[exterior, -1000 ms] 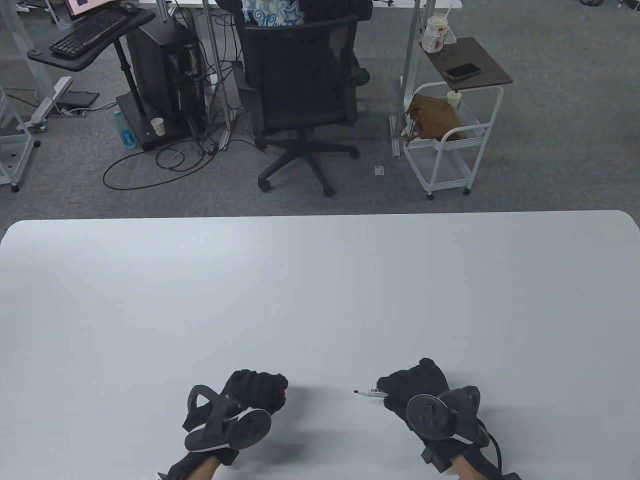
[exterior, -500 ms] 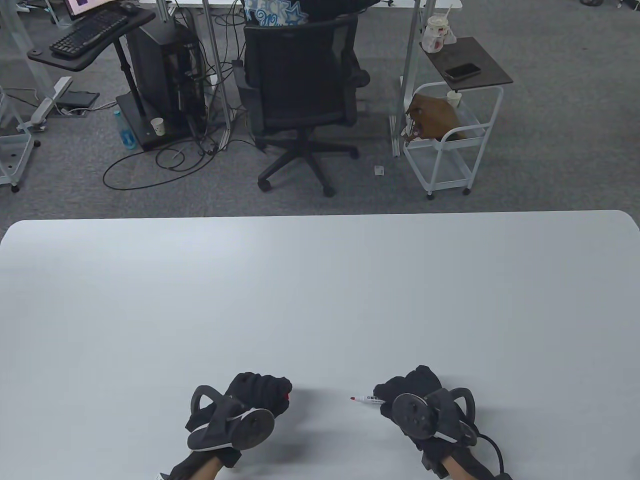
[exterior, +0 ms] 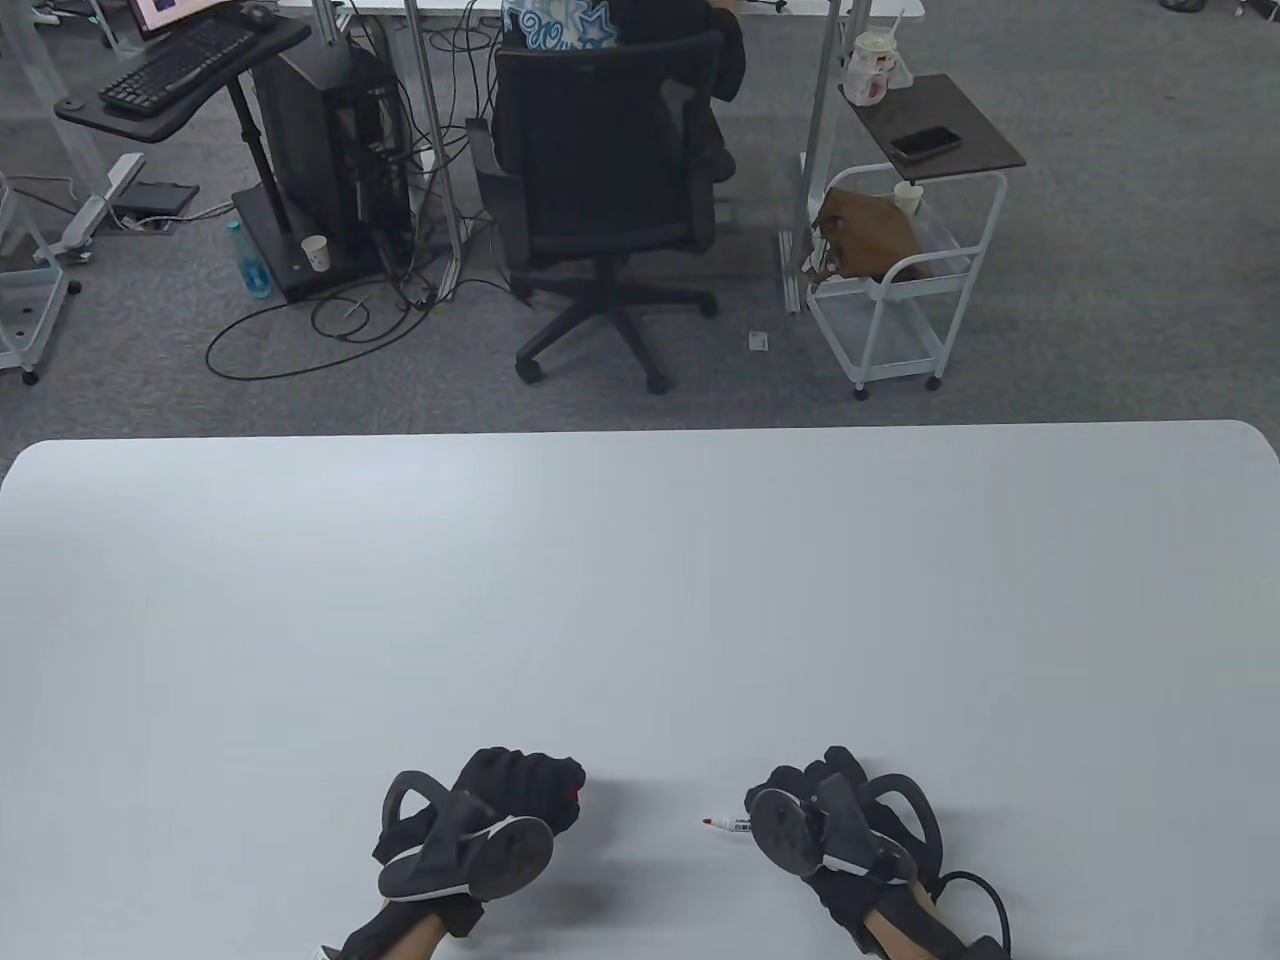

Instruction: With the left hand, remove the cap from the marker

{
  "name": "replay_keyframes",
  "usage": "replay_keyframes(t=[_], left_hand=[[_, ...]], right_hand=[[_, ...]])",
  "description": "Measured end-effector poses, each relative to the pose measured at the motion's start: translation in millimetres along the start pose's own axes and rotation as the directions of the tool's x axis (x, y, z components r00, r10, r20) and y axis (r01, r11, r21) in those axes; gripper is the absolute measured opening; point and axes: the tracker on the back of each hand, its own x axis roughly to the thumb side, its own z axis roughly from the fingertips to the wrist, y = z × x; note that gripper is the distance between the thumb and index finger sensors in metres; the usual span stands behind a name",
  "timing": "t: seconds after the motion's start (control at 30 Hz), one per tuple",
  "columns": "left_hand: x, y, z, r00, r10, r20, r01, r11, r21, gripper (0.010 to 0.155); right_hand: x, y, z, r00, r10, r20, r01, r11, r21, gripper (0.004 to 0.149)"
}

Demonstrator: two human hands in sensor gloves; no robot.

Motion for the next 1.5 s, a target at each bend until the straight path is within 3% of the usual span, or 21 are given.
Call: replay_keyframes(t=[0.13, 0.37, 0.53, 0.67, 0.9, 1.13, 1.3, 1.5], left_hand=[[0.0, 0.4, 0.0, 1.000, -0.004, -0.001, 0.004, 1.000, 0.002, 0.049], [-0.6, -1.5, -0.6, 0.999, -0.032, -0.013, 0.031, 0.999, -0.019, 0.049], [0.2, -5.1, -1.6, 0.998, -0.063, -0.012, 0.063, 0.997, -0.044, 0.049], [1.8, -5.8, -2.0, 0.996, -0.093, -0.007, 0.092, 0.994, -0.055, 0.048], [2.2, -5.7, -2.2, 0.993, -0.112, -0.020, 0.111, 0.992, -0.065, 0.048], [9.3, -26.1, -14.2, 0.957, -0.285, -0.056, 0.269, 0.944, -0.192, 0.046], [7.6, -36.4, -17.4, 0.951, -0.304, -0.048, 0.280, 0.920, -0.276, 0.045], [2.1, -37.8, -17.5, 0.959, -0.273, -0.077, 0.240, 0.925, -0.295, 0.045]], right_hand=[[-2.3, -3.2, 2.6, 1.000, -0.029, 0.001, 0.029, 1.000, -0.005, 0.049], [-20.9, -33.2, 24.0, 0.976, -0.216, 0.039, 0.219, 0.953, -0.210, 0.064], [-30.0, -37.6, 28.1, 0.962, -0.272, 0.038, 0.275, 0.948, -0.163, 0.080], [-37.1, -34.7, 26.9, 0.953, -0.303, 0.017, 0.303, 0.946, -0.116, 0.085], [-39.1, -32.2, 26.2, 0.952, -0.307, 0.012, 0.306, 0.942, -0.141, 0.085], [-32.4, -29.1, 24.3, 0.958, -0.286, 0.026, 0.287, 0.950, -0.127, 0.084], [-31.4, -28.1, 23.9, 0.952, -0.302, 0.043, 0.305, 0.945, -0.115, 0.083], [-29.5, -26.5, 23.0, 0.952, -0.302, 0.049, 0.305, 0.947, -0.102, 0.082]])
